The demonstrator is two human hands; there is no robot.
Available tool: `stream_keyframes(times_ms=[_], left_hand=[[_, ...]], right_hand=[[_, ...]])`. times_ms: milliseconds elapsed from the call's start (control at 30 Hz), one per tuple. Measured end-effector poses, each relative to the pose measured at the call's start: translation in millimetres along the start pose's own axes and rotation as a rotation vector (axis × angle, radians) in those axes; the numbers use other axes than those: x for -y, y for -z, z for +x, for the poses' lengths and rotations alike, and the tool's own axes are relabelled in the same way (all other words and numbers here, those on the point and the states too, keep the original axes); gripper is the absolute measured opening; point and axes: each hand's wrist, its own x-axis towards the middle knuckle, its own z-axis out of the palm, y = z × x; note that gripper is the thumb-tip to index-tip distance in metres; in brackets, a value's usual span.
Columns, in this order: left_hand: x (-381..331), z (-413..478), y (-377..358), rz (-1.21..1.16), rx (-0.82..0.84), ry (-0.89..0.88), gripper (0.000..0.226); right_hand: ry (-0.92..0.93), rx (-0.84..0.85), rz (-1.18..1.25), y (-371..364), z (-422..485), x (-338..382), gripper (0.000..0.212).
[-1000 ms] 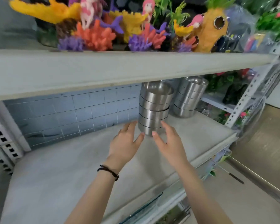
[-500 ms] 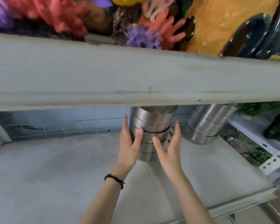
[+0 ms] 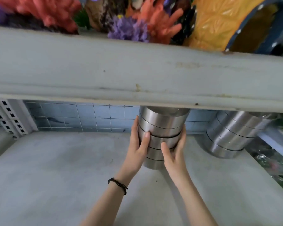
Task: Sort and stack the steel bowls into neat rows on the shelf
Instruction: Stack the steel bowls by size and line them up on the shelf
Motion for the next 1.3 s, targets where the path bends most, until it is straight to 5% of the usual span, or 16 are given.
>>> stream_keyframes(times_ms=[400,833,1300], left_hand=[[-46.3,-74.3,90.1,0.001,-0.155,-0.061,0.050],[-117.6,-223.5,292.2,0.144,-0.459,-0.088,0.065],[-162.7,-314.9,497.6,0.248,-0.688,-0.072,0.057]], right_hand=[[0.071,0.168,0.065,-88.4,-54.3,38.8,0.083],[0.032,0.442,0.199,-301.5,-173.8,106.1,0.096],[0.017,0.623,0.239,-517.6,-250.7,131.0,0.101]])
